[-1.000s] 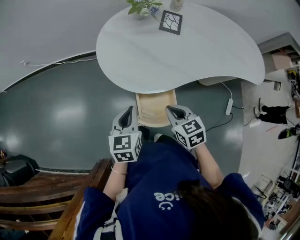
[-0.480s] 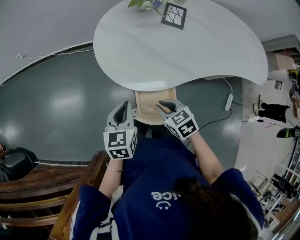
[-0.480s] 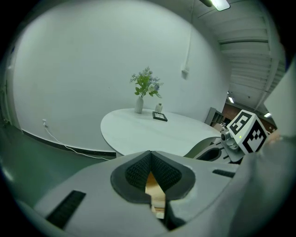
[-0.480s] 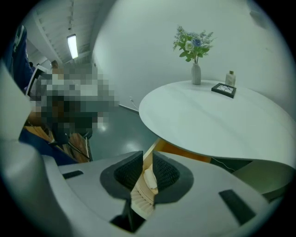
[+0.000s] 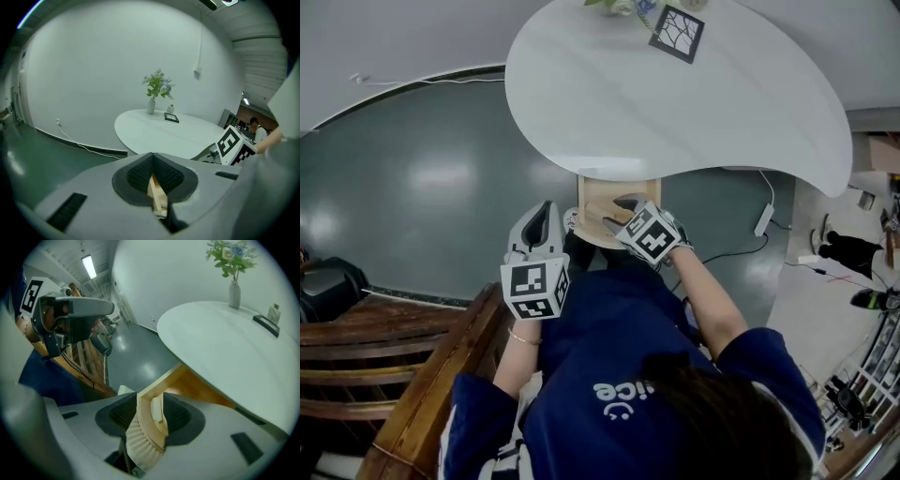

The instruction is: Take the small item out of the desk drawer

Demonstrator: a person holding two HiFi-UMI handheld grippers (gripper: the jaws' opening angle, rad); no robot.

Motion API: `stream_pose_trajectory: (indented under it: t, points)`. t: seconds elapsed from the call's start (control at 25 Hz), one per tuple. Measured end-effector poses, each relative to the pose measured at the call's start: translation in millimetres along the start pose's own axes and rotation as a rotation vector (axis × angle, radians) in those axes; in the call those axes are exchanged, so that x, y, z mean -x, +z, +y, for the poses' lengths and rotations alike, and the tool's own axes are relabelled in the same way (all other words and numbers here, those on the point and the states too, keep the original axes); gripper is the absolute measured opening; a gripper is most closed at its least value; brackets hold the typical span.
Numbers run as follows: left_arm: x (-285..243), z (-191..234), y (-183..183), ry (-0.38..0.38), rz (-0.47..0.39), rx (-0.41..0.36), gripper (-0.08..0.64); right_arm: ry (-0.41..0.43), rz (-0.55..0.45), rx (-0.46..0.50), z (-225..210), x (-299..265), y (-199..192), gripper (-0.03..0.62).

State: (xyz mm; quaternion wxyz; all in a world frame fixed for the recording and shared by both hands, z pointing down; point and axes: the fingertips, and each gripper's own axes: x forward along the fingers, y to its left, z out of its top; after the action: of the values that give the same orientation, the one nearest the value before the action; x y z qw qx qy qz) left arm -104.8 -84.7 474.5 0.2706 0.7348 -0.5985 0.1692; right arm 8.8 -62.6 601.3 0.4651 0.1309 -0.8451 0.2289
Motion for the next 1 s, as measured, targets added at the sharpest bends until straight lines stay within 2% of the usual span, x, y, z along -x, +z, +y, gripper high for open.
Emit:
stream_pose_trajectory:
  t: [0.4, 0.72, 0.88, 1.0]
  points:
    - [20, 20, -15, 0.133, 0.021, 0.067, 0.003, 0.103, 0.136, 0.071, -3, -52, -16, 0.188]
    - [40, 45, -38, 0.255, 0.064, 0.119, 0.003, 0.115, 0.211, 0.134, -14, -96, -31, 0.195]
    - [47, 49, -50, 0.287, 0.089, 0.138, 0.003, 0.144, 0.27, 0.145, -16, -117, -45, 0.199]
    - [51, 51, -59, 0.305, 0.113, 0.147, 0.003, 0.159, 0.277, 0.175, -16, -130, -46, 0.216]
